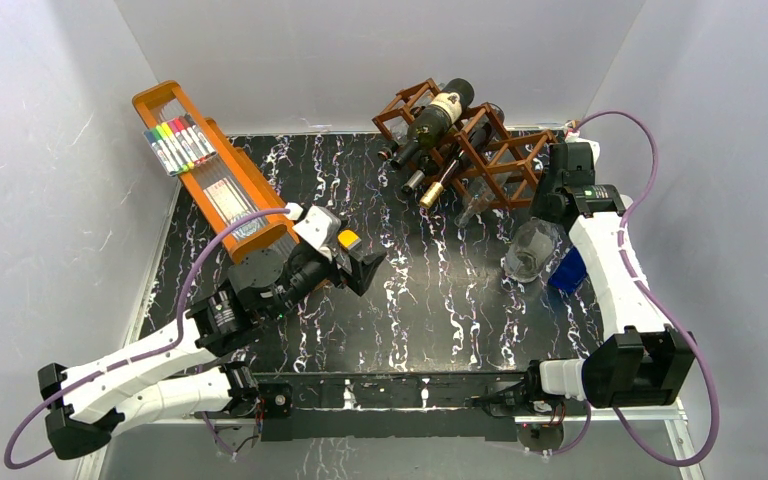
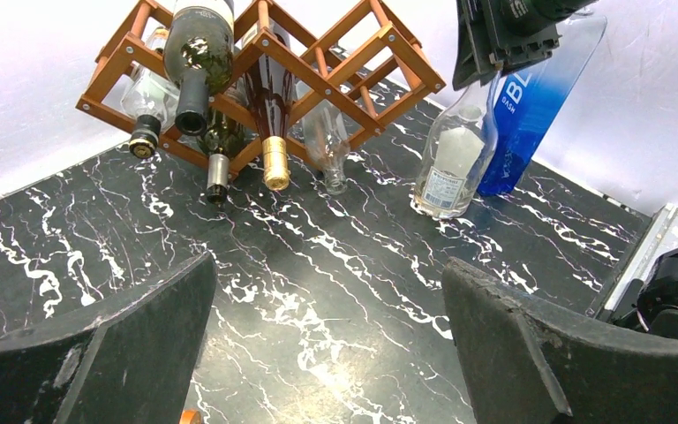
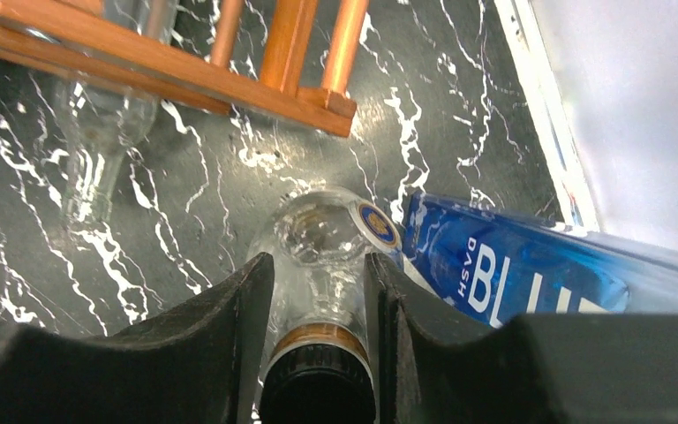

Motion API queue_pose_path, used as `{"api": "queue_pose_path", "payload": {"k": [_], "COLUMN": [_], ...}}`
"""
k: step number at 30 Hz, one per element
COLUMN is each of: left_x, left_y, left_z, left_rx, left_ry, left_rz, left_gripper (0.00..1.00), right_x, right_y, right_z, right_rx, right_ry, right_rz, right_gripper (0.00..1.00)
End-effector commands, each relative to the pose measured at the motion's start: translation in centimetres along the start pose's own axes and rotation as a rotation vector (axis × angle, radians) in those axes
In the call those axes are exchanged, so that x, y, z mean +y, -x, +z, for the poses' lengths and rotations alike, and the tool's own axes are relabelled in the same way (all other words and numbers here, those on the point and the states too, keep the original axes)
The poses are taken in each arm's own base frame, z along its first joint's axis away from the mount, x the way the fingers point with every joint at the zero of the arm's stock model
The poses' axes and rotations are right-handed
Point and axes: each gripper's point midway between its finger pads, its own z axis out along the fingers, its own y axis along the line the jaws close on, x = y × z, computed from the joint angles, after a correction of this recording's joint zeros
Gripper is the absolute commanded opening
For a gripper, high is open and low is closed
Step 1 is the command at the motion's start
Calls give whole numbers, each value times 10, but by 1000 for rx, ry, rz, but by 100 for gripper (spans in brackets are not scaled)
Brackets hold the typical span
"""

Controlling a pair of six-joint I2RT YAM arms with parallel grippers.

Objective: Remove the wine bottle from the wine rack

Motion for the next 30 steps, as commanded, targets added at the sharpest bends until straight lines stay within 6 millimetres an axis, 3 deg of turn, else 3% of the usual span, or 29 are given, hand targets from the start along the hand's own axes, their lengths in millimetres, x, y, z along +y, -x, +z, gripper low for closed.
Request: {"api": "queue_pose_path", "payload": {"k": [1,6,10,13,21,25,30], "left_x": [-5,-7,-8,-8,-9,-7,-7], "left_y": [16,17,17,15,3,-8,-25], "left_z": [-1,0,1,3,9,15,27], "left_rx": [-33,-33,-30,-18,18,56,131], "left_ry": [-23,-27,-29,-27,-10,15,37], "left_rz": [-25,-37,-45,-47,-69,-79,-88], "left_gripper": [98,98,98,98,98,98,98], "right_x": [5,9,13,18,35,53,99], "right_y": [50,50,62,73,100,107,93], "right_z": [-17,-19,-32,-46,-100,-127,-156], "right_rx": [-183,-174,-194,-218,-321,-374,-412], "right_ry": [40,64,97,135,303,441,653], "right_rz": [57,41,39,37,7,-40,-177], "right_gripper": [54,64,74,77,97,98,98]}}
